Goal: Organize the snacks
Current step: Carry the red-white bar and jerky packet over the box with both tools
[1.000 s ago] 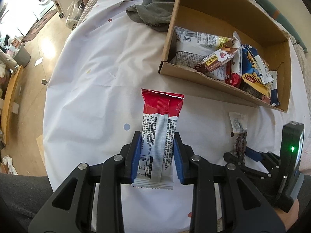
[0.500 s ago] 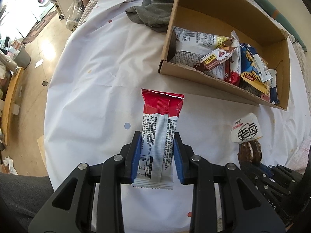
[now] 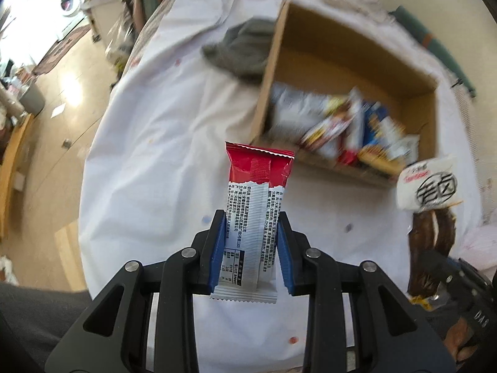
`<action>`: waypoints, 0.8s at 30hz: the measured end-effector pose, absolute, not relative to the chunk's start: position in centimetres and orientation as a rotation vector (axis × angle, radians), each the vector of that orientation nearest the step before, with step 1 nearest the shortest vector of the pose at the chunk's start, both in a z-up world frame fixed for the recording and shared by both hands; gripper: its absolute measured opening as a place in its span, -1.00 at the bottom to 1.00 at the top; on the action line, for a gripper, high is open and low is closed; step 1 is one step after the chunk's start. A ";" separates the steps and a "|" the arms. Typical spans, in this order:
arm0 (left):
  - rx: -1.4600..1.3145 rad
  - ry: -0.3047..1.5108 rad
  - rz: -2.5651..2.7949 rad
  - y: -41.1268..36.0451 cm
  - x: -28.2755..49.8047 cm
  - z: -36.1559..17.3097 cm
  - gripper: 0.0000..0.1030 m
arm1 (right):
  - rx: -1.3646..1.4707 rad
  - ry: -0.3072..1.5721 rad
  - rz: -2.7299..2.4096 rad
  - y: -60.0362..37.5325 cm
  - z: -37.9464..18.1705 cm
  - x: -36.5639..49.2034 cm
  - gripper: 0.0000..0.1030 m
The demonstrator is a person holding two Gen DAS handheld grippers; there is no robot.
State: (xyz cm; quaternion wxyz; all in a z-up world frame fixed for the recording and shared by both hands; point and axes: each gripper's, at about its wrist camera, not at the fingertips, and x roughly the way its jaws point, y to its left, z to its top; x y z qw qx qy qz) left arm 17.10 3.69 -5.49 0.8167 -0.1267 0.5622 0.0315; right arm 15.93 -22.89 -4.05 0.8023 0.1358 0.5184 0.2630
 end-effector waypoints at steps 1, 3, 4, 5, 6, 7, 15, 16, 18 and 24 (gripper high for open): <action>-0.267 1.177 0.048 3.5 17.6 -4.5 -0.47 | 0.300 1.084 0.547 -23.3 -3.4 16.5 -0.77; -0.250 1.141 0.020 3.0 18.6 -3.0 -0.47 | 0.330 1.031 0.515 -24.3 -2.2 18.0 -0.77; -0.237 1.128 0.006 2.7 19.2 -2.4 -0.47 | 0.340 1.011 0.493 -24.8 -1.8 18.8 -0.77; -0.219 1.114 -0.008 2.4 19.9 -1.8 -0.47 | 0.344 1.002 0.479 -25.5 -1.5 19.5 -0.77; -0.198 1.101 -0.019 2.1 20.7 -1.3 -0.47 | 0.349 0.994 0.458 -26.1 -1.2 20.6 -0.77; -0.182 1.092 -0.025 1.8 21.4 -1.0 -0.47 | 0.355 0.989 0.447 -26.5 -1.0 21.4 -0.77; -0.068 1.099 -0.035 0.1 27.7 -2.9 -0.47 | 0.274 0.977 0.286 -26.7 -3.4 27.5 -0.76; -0.053 1.097 -0.031 -0.1 28.2 -3.5 -0.47 | 0.260 0.981 0.272 -26.9 -3.8 27.6 -0.76; -0.044 1.076 -0.035 -0.3 28.7 -4.2 -0.47 | 0.207 1.000 0.226 -26.5 -5.3 28.2 -0.76; -0.039 1.085 -0.037 -0.7 29.8 -5.8 -0.46 | 0.095 1.039 0.163 -25.4 -7.2 28.9 -0.76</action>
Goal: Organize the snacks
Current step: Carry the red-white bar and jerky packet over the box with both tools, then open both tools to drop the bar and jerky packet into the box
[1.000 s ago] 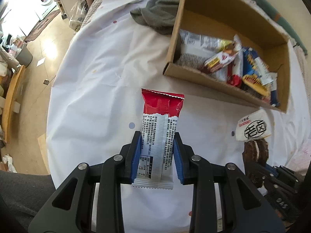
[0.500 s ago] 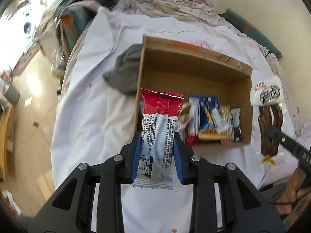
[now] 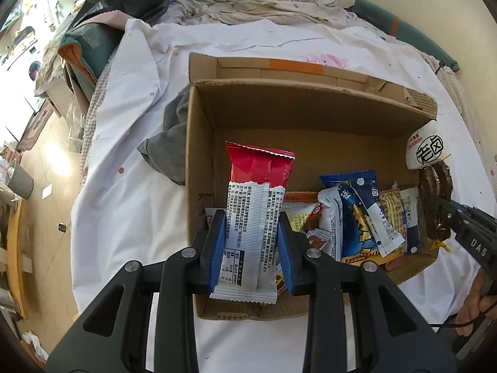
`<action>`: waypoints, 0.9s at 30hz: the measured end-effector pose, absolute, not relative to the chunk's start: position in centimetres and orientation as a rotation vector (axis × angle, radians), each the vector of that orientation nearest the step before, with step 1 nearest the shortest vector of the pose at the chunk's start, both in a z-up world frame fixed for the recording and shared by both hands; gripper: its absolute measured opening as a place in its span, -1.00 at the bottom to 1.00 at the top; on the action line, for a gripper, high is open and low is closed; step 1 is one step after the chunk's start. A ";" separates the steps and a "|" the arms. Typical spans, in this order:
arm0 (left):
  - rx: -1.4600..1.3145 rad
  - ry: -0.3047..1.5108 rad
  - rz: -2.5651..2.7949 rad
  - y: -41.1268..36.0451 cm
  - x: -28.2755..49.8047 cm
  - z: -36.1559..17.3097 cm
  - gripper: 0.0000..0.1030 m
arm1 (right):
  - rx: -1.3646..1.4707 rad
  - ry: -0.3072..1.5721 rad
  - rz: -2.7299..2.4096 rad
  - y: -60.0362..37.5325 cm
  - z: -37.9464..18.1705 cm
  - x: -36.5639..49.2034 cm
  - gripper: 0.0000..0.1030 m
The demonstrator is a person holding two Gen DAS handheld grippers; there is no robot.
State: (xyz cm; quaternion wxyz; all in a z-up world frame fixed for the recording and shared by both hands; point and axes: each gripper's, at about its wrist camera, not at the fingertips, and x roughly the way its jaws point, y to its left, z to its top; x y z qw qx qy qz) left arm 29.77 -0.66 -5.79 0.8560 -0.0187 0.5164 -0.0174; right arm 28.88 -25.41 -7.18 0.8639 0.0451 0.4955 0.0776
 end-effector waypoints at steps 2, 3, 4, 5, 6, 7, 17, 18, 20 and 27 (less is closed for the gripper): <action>-0.031 1.084 -0.035 -0.7 30.0 -5.9 -0.46 | 0.089 1.046 0.159 -25.3 -7.5 28.9 -0.76; -0.029 1.085 -0.032 -0.7 30.1 -5.9 -0.46 | 0.086 1.054 0.155 -25.2 -7.6 29.0 -0.76; -0.031 1.087 -0.030 -0.7 30.1 -6.0 -0.46 | 0.087 1.062 0.150 -25.2 -7.7 29.0 -0.75; -0.037 1.093 -0.028 -0.6 30.2 -6.1 -0.46 | 0.094 1.068 0.150 -25.2 -7.9 29.2 -0.75; -0.046 1.104 -0.028 -0.5 30.2 -6.3 -0.46 | 0.125 1.079 0.159 -25.4 -8.0 29.2 -0.73; -0.057 1.117 -0.030 -0.4 30.3 -6.4 -0.45 | 0.151 1.086 0.171 -25.5 -8.0 29.2 -0.70; -0.091 1.062 -0.074 -0.8 28.8 -5.3 0.65 | 0.213 0.991 0.236 -25.5 -5.8 28.1 0.38; -0.083 1.048 -0.069 -0.8 28.6 -5.1 0.65 | 0.223 0.979 0.249 -25.5 -5.4 27.9 0.37; -0.076 1.028 -0.070 -0.8 28.3 -4.6 0.65 | 0.238 0.962 0.253 -25.7 -4.9 27.5 0.37; -0.118 1.006 -0.047 0.4 26.2 -3.0 0.65 | 0.289 0.957 0.292 -26.0 -3.7 25.8 0.66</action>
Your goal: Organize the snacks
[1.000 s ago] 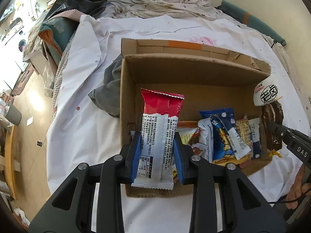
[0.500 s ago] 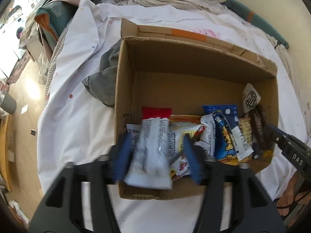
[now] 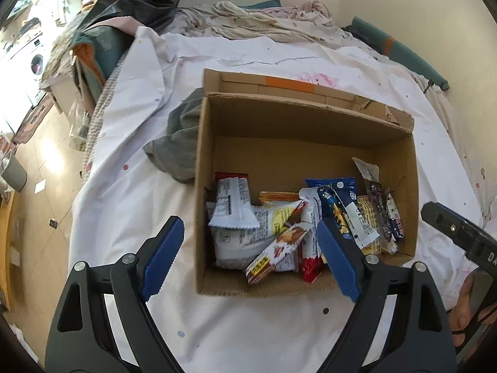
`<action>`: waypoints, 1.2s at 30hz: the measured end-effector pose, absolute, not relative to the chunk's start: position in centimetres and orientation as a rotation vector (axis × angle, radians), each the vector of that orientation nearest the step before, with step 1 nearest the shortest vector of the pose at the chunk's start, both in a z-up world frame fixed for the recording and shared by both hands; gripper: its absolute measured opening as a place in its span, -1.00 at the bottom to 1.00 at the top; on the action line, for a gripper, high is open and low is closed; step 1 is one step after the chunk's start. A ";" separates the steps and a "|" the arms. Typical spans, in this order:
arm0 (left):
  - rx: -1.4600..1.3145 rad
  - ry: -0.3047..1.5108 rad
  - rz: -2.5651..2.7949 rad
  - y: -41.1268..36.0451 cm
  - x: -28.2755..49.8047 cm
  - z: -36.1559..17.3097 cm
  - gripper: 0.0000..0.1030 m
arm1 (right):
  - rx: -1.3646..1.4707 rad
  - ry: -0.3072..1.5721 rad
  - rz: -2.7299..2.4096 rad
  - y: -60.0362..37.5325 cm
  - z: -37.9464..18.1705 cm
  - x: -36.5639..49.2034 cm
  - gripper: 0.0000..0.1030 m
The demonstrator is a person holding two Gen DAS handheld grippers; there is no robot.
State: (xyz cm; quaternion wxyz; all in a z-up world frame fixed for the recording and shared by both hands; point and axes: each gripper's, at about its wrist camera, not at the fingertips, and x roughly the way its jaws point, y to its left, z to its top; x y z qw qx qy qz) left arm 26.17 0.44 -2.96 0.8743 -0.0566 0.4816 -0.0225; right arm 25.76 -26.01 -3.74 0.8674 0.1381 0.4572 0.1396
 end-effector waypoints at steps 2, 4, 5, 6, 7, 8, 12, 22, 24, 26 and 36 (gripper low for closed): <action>-0.126 0.985 -0.025 1.1 25.0 -2.3 0.65 | 0.277 0.942 0.287 -25.8 -3.3 24.9 0.82; -0.125 0.969 -0.005 1.5 23.8 -1.9 0.65 | 0.265 0.921 0.287 -25.6 -2.9 23.8 0.88; -0.123 0.963 0.003 1.6 23.5 -1.8 0.65 | 0.264 0.918 0.287 -25.5 -2.8 23.4 0.89; -0.122 0.953 0.008 1.8 22.7 -1.6 0.65 | 0.264 0.917 0.285 -25.5 -2.7 22.8 0.90; -0.122 0.942 0.004 1.8 22.0 -1.4 0.65 | 0.265 0.915 0.283 -25.5 -2.7 22.4 0.90; -0.120 0.929 -0.007 1.8 21.4 -1.2 0.65 | 0.265 0.912 0.281 -25.4 -2.6 21.8 0.91; -0.099 0.880 -0.003 1.8 18.5 -0.4 0.65 | 0.224 0.864 0.257 -24.8 -1.9 19.0 0.93; -0.083 0.815 0.012 1.4 14.0 0.2 0.65 | 0.109 0.765 0.236 -22.5 -1.0 14.2 0.94; -0.085 0.796 0.013 1.3 13.3 0.5 0.68 | 0.098 0.749 0.224 -22.1 -0.9 13.6 0.94; -0.087 0.781 0.022 1.4 12.8 0.6 1.00 | 0.074 0.722 0.206 -21.7 -0.7 13.0 0.94; -0.101 0.770 0.048 1.8 12.4 0.3 1.00 | 0.037 0.681 0.185 -20.8 -0.6 12.7 0.98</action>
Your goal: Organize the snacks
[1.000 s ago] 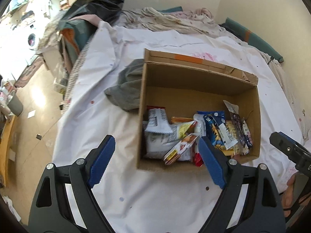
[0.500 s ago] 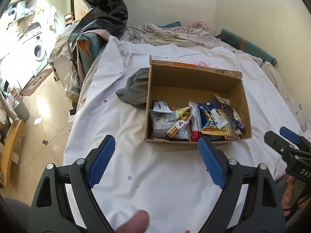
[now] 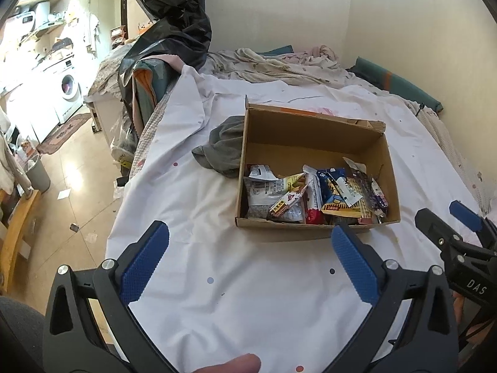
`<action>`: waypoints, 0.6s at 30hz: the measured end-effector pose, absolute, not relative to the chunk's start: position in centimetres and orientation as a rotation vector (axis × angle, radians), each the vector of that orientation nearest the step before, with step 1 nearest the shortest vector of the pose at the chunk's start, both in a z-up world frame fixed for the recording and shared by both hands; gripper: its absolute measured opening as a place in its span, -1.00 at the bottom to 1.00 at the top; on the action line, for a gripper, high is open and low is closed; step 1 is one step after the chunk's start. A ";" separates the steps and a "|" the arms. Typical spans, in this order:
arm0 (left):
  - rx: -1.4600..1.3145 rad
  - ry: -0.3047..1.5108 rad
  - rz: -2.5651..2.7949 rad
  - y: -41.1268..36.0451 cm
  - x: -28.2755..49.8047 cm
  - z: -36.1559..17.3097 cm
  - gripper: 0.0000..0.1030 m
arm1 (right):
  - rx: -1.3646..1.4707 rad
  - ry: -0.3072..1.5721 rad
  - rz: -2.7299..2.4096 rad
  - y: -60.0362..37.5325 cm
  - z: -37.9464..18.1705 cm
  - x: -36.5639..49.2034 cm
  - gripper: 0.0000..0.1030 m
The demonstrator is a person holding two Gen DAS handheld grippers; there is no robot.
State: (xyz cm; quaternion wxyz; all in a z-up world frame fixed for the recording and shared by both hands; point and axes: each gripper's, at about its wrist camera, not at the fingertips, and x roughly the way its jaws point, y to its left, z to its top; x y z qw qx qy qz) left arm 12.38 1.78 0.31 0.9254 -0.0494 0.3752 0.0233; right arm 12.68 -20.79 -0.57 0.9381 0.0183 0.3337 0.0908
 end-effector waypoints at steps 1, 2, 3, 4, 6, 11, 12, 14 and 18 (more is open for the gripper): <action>-0.098 0.767 0.049 1.8 12.3 0.3 1.00 | 0.040 0.684 0.185 -20.8 -0.6 12.8 0.98; -0.093 0.764 0.052 1.7 12.3 0.3 1.00 | 0.041 0.685 0.184 -20.8 -0.7 12.8 0.98; -0.093 0.762 0.053 1.7 12.3 0.3 1.00 | 0.043 0.686 0.183 -20.9 -0.8 12.8 0.98; -0.095 0.759 0.054 1.7 12.3 0.3 1.00 | 0.044 0.687 0.183 -20.9 -0.8 12.9 0.98; -0.094 0.755 0.055 1.6 12.3 0.4 1.00 | 0.044 0.687 0.181 -20.9 -0.8 12.9 0.98; -0.093 0.753 0.053 1.6 12.3 0.4 1.00 | 0.048 0.695 0.179 -20.8 -1.0 13.0 0.98; -0.093 0.754 0.053 1.6 12.3 0.5 1.00 | 0.049 0.696 0.179 -20.9 -1.1 13.0 0.98; -0.095 0.754 0.053 1.6 12.3 0.5 1.00 | 0.051 0.697 0.177 -20.9 -1.1 13.0 0.98; -0.095 0.753 0.052 1.6 12.3 0.5 1.00 | 0.058 0.701 0.175 -21.0 -1.2 13.0 0.98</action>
